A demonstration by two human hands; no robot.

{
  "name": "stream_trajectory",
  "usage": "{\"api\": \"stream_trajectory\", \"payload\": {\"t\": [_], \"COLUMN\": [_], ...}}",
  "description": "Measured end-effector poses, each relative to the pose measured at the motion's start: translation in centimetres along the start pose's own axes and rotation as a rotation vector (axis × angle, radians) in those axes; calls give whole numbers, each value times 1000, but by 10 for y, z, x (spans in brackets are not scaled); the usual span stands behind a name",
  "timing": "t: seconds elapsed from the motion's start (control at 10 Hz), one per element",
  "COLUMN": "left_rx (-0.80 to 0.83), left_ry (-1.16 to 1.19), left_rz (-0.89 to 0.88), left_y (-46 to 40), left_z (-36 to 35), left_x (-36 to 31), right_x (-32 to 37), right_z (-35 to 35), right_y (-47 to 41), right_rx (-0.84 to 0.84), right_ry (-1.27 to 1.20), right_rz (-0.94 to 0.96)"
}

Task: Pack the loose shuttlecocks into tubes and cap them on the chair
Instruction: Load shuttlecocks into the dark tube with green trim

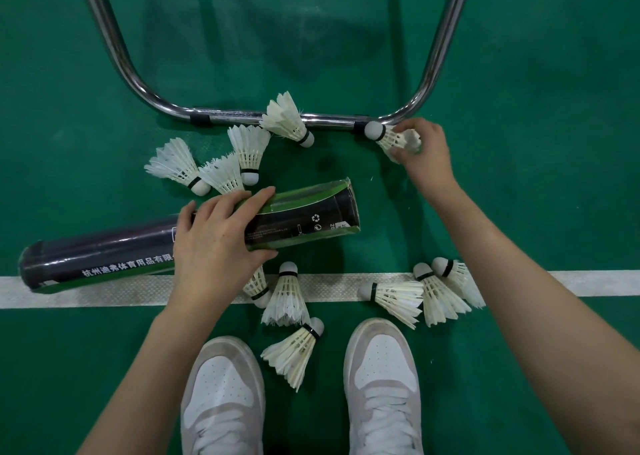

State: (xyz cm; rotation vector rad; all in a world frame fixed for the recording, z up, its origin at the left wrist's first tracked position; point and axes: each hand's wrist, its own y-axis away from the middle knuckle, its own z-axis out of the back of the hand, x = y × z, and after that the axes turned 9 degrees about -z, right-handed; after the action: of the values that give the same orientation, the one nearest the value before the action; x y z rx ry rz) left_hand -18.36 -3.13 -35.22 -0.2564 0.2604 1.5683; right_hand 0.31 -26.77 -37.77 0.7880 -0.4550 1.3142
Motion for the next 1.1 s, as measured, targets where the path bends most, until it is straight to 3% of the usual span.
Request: {"api": "stream_trajectory", "payload": {"t": [0.2, 0.4, 0.9, 1.1], "left_rx": [-1, -9, -23, -21], "left_ry": [1, -2, -11, -10], "left_rz": [-1, -5, -14, -15], "left_y": [0, 1, 2, 3], "left_z": [-1, 0, -3, -2], "left_x": [-1, 0, -1, -2], "right_x": [3, -3, 7, 14], "right_z": [-7, -20, 20, 23], "right_y": [8, 23, 97, 130], "right_rx": [54, 104, 32, 64], "right_ry": [-50, -209, -544, -569], "right_rz": [5, -116, -89, -80]}}
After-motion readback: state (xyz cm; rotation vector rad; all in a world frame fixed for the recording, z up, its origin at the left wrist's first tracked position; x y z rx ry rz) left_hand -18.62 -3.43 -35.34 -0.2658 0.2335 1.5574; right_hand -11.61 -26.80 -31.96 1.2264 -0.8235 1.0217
